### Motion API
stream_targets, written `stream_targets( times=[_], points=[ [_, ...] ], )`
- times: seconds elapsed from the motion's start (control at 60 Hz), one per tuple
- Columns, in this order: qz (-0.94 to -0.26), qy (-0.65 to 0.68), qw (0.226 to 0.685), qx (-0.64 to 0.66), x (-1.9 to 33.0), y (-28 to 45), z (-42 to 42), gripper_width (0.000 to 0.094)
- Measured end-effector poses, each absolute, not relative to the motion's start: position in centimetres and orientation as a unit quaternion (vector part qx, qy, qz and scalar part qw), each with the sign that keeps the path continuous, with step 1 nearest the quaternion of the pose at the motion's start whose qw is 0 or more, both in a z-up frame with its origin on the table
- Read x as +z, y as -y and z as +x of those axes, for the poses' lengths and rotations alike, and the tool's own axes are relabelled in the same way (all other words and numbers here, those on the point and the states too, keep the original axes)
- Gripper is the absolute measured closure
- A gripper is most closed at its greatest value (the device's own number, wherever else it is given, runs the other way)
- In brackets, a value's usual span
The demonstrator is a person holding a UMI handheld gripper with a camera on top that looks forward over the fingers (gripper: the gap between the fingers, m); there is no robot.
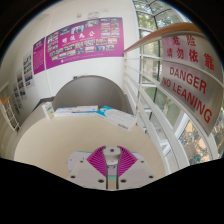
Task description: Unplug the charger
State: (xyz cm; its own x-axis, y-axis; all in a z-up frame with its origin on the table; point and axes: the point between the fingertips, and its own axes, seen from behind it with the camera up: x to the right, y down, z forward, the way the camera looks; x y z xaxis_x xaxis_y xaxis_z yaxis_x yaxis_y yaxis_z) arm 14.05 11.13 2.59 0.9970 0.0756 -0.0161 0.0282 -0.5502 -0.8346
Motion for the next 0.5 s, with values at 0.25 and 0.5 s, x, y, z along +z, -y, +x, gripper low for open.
stream_targets(
  times=[0.25, 0.5],
  points=[
    [-0.792, 0.071, 0.607, -0.017, 14.9, -12.8, 13.1, 0.0836],
    [-0.689, 0.039, 0.723, 0.043, 36.9, -14.6, 12.9, 0.0837]
  ],
)
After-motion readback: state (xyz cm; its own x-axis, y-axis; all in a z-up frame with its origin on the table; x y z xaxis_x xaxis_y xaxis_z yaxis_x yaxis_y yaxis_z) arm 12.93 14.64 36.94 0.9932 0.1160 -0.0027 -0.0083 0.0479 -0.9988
